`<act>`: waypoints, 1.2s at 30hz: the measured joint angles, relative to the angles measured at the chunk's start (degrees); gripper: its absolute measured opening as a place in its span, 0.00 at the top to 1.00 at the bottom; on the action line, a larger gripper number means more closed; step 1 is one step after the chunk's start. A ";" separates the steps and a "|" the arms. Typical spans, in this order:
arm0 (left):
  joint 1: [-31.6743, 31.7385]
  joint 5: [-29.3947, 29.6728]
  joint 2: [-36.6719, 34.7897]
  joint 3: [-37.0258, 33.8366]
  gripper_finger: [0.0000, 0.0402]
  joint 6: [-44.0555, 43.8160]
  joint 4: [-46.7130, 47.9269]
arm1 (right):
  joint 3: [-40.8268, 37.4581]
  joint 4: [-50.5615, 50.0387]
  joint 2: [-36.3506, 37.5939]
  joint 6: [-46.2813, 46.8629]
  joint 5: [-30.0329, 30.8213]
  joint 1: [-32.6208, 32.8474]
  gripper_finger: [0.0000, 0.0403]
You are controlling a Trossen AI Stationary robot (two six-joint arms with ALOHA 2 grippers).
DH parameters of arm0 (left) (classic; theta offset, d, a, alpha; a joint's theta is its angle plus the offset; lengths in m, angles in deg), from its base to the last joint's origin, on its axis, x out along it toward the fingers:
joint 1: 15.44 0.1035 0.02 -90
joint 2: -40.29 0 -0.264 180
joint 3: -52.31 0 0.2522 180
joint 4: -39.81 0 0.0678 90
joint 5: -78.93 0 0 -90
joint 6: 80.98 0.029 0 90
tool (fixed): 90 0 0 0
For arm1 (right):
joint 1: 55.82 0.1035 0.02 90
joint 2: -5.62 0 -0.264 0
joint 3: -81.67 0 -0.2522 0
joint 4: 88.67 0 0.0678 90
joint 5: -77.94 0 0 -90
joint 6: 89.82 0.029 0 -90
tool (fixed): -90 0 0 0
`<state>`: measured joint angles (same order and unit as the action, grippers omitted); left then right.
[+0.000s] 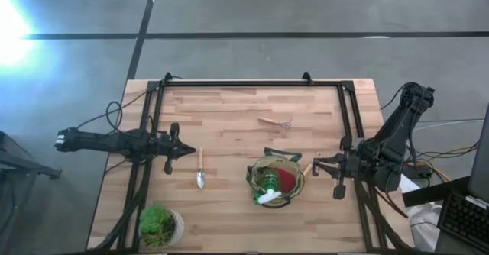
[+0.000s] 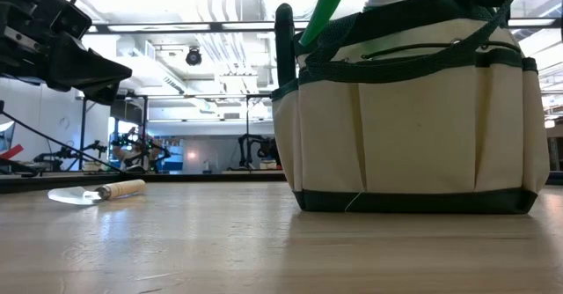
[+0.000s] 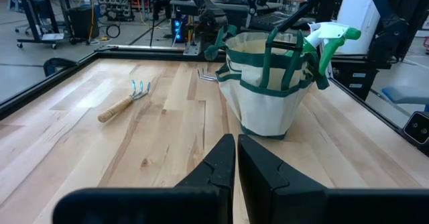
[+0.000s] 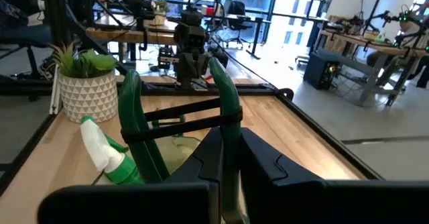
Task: Pick & Place Garden tools in Gardening bag
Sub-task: Put the shear scissors into the side pocket of the gardening bag
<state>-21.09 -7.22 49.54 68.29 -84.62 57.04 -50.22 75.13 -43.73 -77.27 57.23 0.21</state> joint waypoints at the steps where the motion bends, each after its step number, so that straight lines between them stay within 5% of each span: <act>1: 0.02 0.00 0.00 0.00 0.94 0.00 -0.02 | 0.00 0.12 -0.35 0.65 0.05 0.00 0.96; 36: 0.01 -0.01 -0.02 0.01 0.94 0.00 -0.02 | 0.00 13.57 -14.22 5.83 1.41 2.97 0.96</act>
<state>-21.08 -7.23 49.52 68.30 -84.62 57.02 -50.22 88.71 -57.95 -71.44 58.64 3.18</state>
